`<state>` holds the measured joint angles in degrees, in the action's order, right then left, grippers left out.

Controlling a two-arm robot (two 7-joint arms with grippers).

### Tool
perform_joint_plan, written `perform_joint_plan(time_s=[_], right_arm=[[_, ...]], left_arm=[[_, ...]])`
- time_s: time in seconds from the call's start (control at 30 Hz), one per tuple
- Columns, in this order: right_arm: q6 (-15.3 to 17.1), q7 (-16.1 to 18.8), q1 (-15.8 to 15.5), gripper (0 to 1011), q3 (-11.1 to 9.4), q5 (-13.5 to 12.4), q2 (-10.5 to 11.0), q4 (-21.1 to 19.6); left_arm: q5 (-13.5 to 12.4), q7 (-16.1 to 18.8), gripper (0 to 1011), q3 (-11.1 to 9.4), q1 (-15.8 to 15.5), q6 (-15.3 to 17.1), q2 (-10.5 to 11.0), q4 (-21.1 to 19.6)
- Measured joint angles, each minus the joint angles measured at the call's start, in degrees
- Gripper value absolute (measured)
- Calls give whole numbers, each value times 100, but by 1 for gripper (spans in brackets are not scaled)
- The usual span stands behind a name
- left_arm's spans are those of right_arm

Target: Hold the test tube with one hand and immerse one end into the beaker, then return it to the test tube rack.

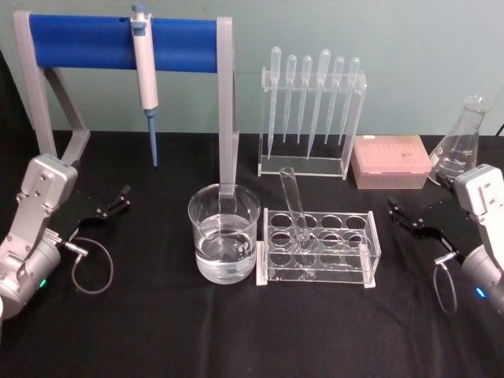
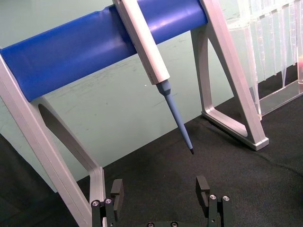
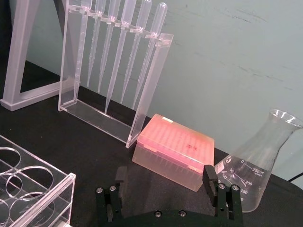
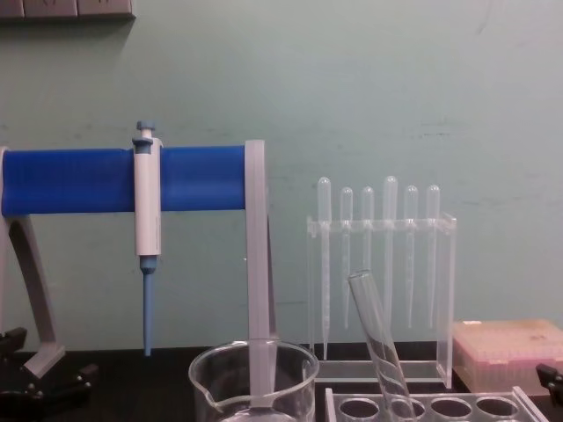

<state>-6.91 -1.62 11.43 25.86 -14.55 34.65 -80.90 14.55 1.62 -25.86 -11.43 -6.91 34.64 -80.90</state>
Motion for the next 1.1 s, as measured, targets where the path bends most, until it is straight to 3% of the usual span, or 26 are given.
perform_joint_plan(time_s=[1.1], right_arm=[[0, 0, 0, 1004, 0, 0, 0, 0]], left_arm=[[0, 0, 1000, 0, 0, 0, 0, 0]])
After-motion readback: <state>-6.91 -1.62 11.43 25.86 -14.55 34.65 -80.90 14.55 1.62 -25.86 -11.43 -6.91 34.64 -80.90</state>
